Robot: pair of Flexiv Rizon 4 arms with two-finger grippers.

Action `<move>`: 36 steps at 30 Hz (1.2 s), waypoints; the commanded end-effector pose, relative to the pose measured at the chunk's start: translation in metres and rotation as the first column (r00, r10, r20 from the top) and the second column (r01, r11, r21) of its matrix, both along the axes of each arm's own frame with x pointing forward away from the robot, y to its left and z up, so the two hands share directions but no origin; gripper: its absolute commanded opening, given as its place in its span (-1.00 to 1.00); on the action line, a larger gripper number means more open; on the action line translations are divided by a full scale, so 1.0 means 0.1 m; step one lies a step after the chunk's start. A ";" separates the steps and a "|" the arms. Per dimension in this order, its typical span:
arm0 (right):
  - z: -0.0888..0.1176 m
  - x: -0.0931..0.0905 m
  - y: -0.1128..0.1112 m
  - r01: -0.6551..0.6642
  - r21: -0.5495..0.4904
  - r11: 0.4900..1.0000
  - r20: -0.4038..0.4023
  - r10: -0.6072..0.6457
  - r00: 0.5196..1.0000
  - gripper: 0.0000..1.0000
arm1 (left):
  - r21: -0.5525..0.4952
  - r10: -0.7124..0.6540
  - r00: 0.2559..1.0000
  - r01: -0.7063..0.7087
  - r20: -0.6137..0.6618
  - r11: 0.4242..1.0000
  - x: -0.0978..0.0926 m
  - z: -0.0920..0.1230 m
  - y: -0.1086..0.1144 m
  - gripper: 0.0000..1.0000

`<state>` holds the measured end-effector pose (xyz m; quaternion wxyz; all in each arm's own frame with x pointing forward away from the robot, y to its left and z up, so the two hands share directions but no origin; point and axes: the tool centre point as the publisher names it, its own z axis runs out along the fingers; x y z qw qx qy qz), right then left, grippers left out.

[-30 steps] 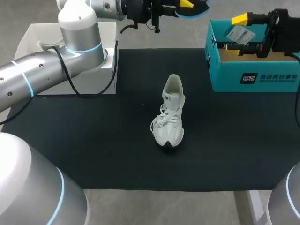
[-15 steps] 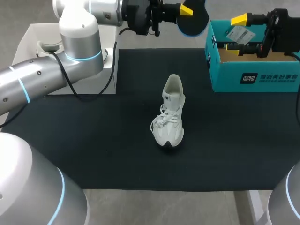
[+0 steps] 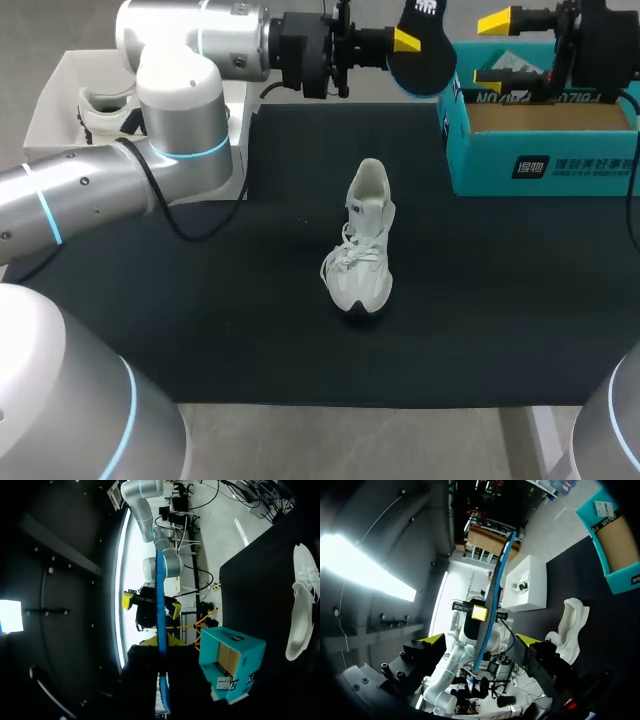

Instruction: Take the shoe out of the shoebox, open the shoe tongue, remove and reinsert the insole, then place the shoe into the shoebox

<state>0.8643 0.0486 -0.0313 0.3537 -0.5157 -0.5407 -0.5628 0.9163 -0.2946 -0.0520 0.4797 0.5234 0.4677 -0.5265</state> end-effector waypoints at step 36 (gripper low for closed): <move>-0.23 0.14 0.28 -0.089 0.012 0.996 -0.061 0.089 0.994 -1.00 | -0.015 -0.051 0.994 0.053 0.096 0.998 0.01 0.02 -0.15 1.00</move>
